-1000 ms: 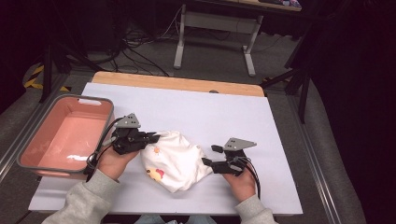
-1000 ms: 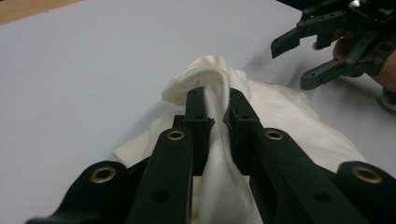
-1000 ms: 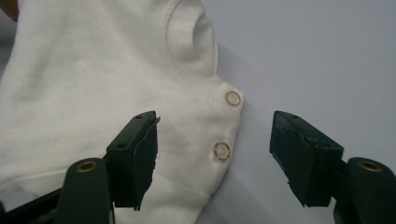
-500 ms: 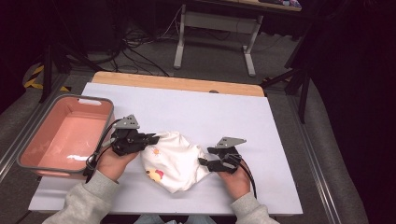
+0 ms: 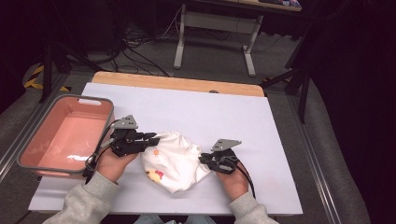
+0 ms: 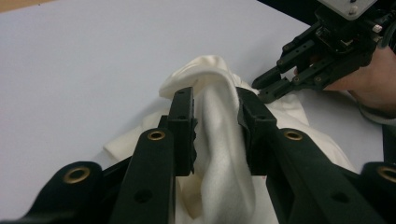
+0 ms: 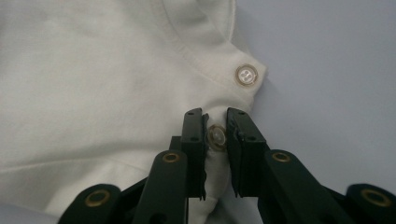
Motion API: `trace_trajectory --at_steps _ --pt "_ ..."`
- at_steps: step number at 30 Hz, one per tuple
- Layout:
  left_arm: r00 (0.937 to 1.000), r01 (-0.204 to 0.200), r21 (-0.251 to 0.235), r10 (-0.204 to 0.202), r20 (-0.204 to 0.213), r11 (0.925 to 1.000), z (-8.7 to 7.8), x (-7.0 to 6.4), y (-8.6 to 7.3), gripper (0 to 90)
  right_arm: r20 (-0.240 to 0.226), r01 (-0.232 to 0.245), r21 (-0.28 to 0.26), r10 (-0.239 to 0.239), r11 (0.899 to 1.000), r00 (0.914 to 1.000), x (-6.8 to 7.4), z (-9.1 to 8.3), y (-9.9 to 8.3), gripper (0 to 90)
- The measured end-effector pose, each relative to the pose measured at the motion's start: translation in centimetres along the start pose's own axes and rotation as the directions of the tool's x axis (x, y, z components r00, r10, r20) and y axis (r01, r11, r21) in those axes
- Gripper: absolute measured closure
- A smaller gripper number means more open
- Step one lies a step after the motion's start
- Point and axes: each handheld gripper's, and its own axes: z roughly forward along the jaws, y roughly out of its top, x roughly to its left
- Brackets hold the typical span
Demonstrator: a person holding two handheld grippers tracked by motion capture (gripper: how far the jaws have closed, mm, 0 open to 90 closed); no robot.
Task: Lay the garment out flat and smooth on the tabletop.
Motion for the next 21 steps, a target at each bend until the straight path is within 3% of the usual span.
trace_trajectory --at_steps 3,12,16,21 --pt "1.0000 0.006 -0.011 -0.006 0.000 0.9999 -0.2 0.0 0.1 70.3 0.009 0.009 -0.002 -0.009 1.000 0.9999 0.1 -0.4 0.1 80.1" --pt "1.0000 0.000 -0.034 0.000 -0.001 0.9994 -0.7 -0.1 0.7 82.7 0.016 0.006 -0.048 -0.006 0.999 0.9999 -0.2 -2.0 0.4 80.4" --pt "0.9999 -0.014 -0.083 0.014 -0.002 0.9965 -1.6 -0.3 1.2 83.3 0.057 0.020 -0.092 -0.015 0.996 0.9983 -0.6 -4.1 0.7 80.6" --pt "0.9998 -0.015 -0.104 0.014 -0.014 0.9944 -2.2 -0.2 1.4 83.5 0.098 0.020 -0.139 -0.007 0.990 0.9952 -1.5 -6.7 1.0 80.7"
